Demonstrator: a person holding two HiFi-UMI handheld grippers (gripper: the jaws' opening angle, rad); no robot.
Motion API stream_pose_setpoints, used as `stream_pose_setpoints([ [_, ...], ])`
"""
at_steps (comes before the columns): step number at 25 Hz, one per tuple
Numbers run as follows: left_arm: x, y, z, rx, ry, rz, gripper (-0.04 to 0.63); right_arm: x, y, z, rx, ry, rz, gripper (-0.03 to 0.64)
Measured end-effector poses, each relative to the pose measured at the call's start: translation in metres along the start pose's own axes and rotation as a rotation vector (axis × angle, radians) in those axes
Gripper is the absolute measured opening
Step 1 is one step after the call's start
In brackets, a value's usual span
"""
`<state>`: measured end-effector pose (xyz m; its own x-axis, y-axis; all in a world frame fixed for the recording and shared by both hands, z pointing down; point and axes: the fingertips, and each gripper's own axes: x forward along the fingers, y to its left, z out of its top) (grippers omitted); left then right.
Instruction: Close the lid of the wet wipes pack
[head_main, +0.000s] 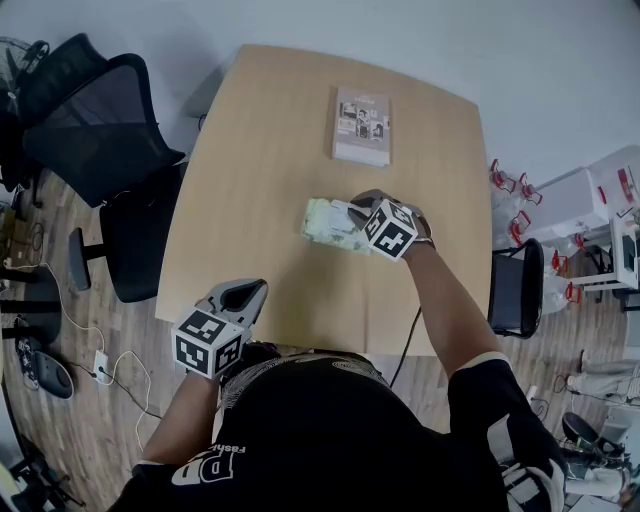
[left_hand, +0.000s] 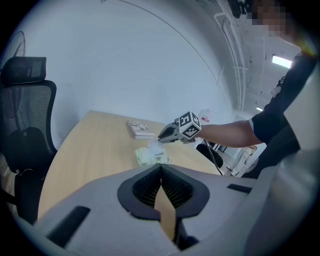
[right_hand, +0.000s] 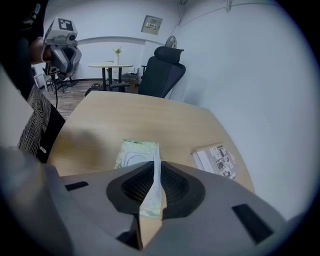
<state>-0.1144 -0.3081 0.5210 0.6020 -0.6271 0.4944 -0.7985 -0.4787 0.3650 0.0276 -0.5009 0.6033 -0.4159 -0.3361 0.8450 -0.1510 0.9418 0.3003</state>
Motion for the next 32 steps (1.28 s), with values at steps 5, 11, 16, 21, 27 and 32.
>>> stream_pose_setpoints([
  [5,-0.003,0.003,-0.001,-0.006,-0.002,0.007,0.018,-0.003,0.007,0.008,-0.006,-0.014,-0.002,0.038],
  [11,-0.004,0.000,-0.005,-0.005,-0.003,0.003,0.018,-0.004,0.023,0.005,-0.018,-0.015,-0.021,0.018],
  [16,-0.005,0.001,-0.007,-0.005,0.002,0.005,0.018,0.001,0.035,0.002,-0.002,-0.021,-0.016,0.020],
  [21,-0.003,0.000,-0.008,-0.009,0.005,0.006,0.018,0.008,0.049,-0.003,0.000,-0.013,0.013,0.026],
  [27,-0.003,0.000,-0.007,-0.014,0.003,0.007,0.018,0.015,0.059,-0.008,0.009,-0.003,0.034,0.034],
  [32,-0.003,0.000,-0.007,-0.015,0.005,0.008,0.018,0.022,0.065,-0.010,0.011,0.014,0.043,0.037],
])
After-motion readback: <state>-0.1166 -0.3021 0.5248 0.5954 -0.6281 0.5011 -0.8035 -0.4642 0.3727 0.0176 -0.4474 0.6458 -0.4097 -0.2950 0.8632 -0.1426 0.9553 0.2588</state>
